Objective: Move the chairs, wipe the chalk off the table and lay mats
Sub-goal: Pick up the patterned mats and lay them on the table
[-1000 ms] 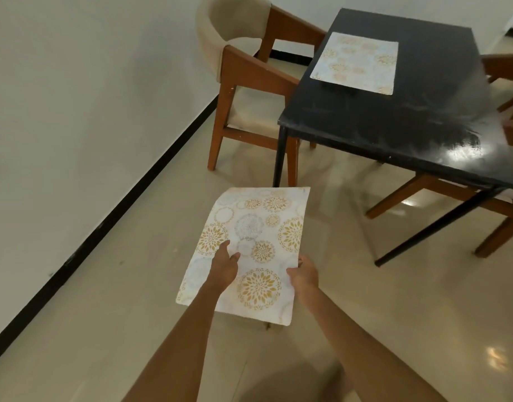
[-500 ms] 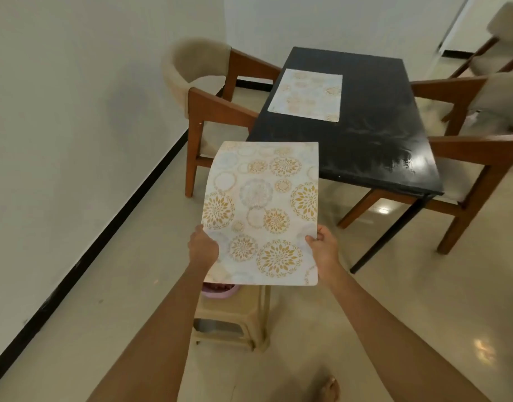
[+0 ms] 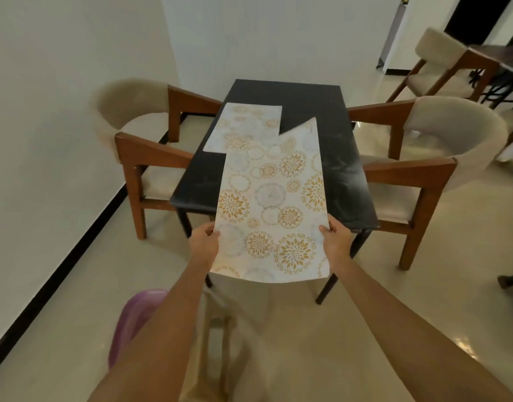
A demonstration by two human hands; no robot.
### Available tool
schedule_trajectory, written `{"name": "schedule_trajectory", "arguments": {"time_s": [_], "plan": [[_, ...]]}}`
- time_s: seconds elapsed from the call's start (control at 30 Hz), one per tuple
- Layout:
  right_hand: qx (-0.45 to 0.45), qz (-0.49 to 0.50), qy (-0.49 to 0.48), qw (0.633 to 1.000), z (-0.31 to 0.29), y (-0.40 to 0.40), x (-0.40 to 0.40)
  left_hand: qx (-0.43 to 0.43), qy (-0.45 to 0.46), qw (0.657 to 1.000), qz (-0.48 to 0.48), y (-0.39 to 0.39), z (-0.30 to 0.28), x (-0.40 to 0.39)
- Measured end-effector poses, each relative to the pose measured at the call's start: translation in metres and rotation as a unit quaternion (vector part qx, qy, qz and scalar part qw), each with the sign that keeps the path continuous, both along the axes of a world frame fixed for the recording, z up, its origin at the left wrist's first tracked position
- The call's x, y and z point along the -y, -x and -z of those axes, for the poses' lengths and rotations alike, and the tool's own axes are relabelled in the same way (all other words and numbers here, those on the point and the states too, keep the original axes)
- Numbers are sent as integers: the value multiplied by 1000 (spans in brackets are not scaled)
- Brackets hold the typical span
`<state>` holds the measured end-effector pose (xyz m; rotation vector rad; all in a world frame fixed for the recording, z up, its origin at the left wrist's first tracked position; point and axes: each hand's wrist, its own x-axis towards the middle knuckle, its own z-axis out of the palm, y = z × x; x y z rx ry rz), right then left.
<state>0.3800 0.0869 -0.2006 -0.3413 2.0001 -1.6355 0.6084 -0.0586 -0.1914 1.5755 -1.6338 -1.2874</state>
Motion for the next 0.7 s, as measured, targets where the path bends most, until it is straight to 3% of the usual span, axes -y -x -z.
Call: {"name": "schedule_trajectory", "arguments": {"time_s": [0.33, 0.53, 0.7], "plan": [[-18, 76, -4, 997, 3, 161, 48, -41, 36, 998, -17, 168, -7, 52], [-26, 96, -7, 995, 9, 257, 108, -66, 24, 997, -11, 274, 4, 126], [-44, 108, -70, 991, 21, 341, 182, -55, -8, 998, -14, 355, 16, 200]]}}
